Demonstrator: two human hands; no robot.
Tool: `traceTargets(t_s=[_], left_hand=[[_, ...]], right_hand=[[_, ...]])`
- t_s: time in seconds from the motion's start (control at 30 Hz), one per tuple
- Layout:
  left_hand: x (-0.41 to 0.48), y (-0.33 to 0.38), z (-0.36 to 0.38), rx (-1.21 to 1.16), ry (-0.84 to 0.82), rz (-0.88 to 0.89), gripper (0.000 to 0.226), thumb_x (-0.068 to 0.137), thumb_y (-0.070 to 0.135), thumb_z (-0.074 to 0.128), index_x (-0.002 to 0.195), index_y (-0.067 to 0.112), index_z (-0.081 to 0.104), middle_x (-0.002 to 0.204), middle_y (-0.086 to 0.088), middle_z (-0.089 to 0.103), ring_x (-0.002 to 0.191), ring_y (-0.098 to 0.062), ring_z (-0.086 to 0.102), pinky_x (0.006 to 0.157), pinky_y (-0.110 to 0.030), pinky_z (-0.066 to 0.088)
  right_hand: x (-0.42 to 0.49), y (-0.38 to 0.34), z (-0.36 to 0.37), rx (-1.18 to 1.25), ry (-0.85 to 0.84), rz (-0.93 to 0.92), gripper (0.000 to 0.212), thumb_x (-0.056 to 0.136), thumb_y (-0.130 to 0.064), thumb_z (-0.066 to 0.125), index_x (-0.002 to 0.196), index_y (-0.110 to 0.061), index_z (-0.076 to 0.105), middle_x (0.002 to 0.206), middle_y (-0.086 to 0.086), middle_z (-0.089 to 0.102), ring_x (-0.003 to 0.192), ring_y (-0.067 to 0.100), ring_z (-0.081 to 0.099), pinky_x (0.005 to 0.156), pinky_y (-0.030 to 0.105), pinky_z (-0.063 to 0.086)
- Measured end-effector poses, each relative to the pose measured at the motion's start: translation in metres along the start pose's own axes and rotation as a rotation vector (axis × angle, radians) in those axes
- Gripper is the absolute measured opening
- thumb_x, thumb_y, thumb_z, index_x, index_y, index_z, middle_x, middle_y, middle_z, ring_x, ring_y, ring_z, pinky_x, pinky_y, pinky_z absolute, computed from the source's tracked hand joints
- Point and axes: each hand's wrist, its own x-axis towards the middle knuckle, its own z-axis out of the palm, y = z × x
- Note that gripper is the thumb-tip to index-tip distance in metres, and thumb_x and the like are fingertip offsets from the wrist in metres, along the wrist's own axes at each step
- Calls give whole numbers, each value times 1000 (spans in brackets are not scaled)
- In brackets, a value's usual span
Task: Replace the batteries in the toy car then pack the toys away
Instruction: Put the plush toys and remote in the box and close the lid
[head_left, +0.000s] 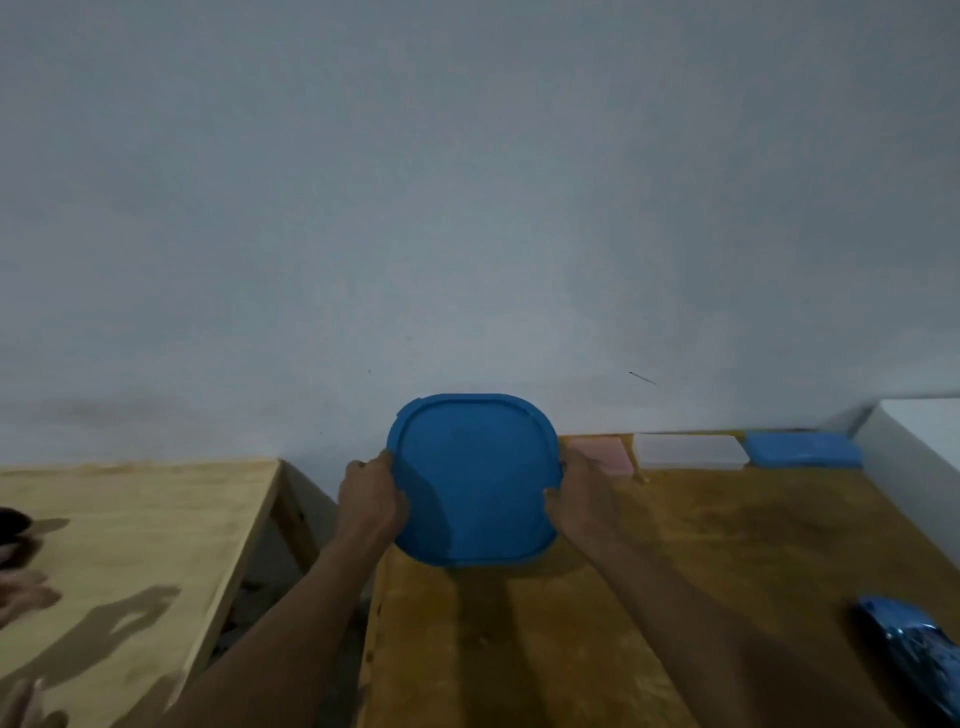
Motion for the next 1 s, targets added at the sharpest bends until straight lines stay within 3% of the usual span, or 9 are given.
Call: traceTargets(t_s=[0.13,0.3,0.37,0.47,0.63,0.77,0.9,1.0], left_hand=[[31,-10,13,-12,-76,5,25,80,0,44,101,6,56,93,-15,59,79,-26,56,63,-32,46],[55,-19,21,-30,-145,6,21,80,-1,47,98,7,56,91,-12,59,82,-25,57,62,-32,49],[61,-20,24,-30,-165,22,23,80,-1,49,100,4,58,89,-9,59,78,-21,55,54,-23,44],[67,-16,24,-22,-178,15,16,81,0,50,94,6,58,85,-6,56,76,-20,54,50,-21,38],[72,-12,29,-61,-175,-8,8,79,0,54,80,8,56,78,-5,56,73,-20,55,47,-20,35],[76,-13,31,-74,-168,-28,11,78,0,56,84,6,63,80,-7,63,73,-20,59,50,-22,41],[77,-11,33,-31,-157,-40,14,79,3,58,91,8,64,87,-6,65,76,-19,59,53,-22,42],[78,-8,34,23,-185,-50,15,82,7,58,96,9,60,96,-8,63,79,-18,56,59,-24,41]], right_hand=[[26,-1,15,-56,-36,49,16,90,-5,49,86,-20,45,77,-3,54,67,11,51,64,32,51],[47,-2,29,-107,-45,69,19,90,-7,54,107,-16,49,83,-5,52,70,11,51,51,19,38],[52,-2,32,-115,-49,72,18,91,-7,53,106,-15,49,77,-8,48,66,7,48,50,19,37],[58,-2,29,-144,-68,80,13,90,-4,50,101,-11,55,76,-4,55,65,10,50,56,24,46],[66,1,27,-201,-89,103,14,91,-5,51,102,-10,59,80,-3,54,69,13,52,53,20,44],[71,1,31,-171,-92,114,15,89,-3,52,99,-10,60,85,2,63,74,17,60,66,34,58],[74,3,32,-147,-86,137,14,92,-7,53,104,-12,58,94,2,63,73,11,54,57,20,48],[76,2,29,-152,-105,105,27,92,-8,52,118,-13,54,106,4,62,81,14,54,73,26,51]])
